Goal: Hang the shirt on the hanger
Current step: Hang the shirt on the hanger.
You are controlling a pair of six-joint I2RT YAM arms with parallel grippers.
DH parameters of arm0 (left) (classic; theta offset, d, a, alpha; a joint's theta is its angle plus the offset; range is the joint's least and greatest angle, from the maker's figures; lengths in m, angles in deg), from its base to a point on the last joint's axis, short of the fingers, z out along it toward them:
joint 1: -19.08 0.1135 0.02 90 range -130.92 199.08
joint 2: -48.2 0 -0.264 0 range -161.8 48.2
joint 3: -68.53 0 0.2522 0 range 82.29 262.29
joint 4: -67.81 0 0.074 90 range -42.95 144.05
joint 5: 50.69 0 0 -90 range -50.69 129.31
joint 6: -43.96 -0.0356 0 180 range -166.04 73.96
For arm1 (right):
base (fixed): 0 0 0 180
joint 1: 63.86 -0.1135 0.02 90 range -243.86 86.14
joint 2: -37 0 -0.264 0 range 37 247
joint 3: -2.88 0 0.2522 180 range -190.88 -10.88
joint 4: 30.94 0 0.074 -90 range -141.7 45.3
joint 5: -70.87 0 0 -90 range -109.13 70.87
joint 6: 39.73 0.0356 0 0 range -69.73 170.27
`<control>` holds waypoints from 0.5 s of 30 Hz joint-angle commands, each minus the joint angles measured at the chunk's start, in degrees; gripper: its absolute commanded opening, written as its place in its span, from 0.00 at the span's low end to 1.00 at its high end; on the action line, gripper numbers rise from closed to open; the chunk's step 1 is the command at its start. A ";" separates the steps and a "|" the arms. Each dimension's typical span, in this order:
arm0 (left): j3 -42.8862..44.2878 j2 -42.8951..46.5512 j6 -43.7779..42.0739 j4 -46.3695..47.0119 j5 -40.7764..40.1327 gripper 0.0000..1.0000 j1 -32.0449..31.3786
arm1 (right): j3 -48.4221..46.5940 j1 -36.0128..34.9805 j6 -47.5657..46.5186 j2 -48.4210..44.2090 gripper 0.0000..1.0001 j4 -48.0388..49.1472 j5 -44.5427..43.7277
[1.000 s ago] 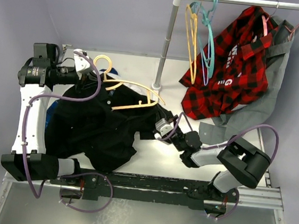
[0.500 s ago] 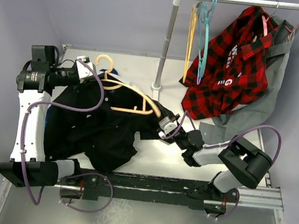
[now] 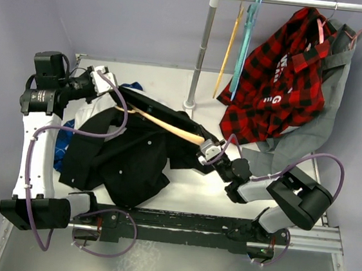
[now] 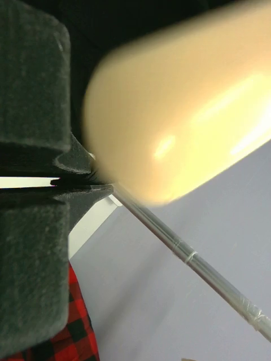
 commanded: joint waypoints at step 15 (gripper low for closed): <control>-8.62 -1.40 0.97 4.64 -2.65 0.00 -1.38 | 3.28 3.58 4.61 1.79 0.00 13.99 -10.86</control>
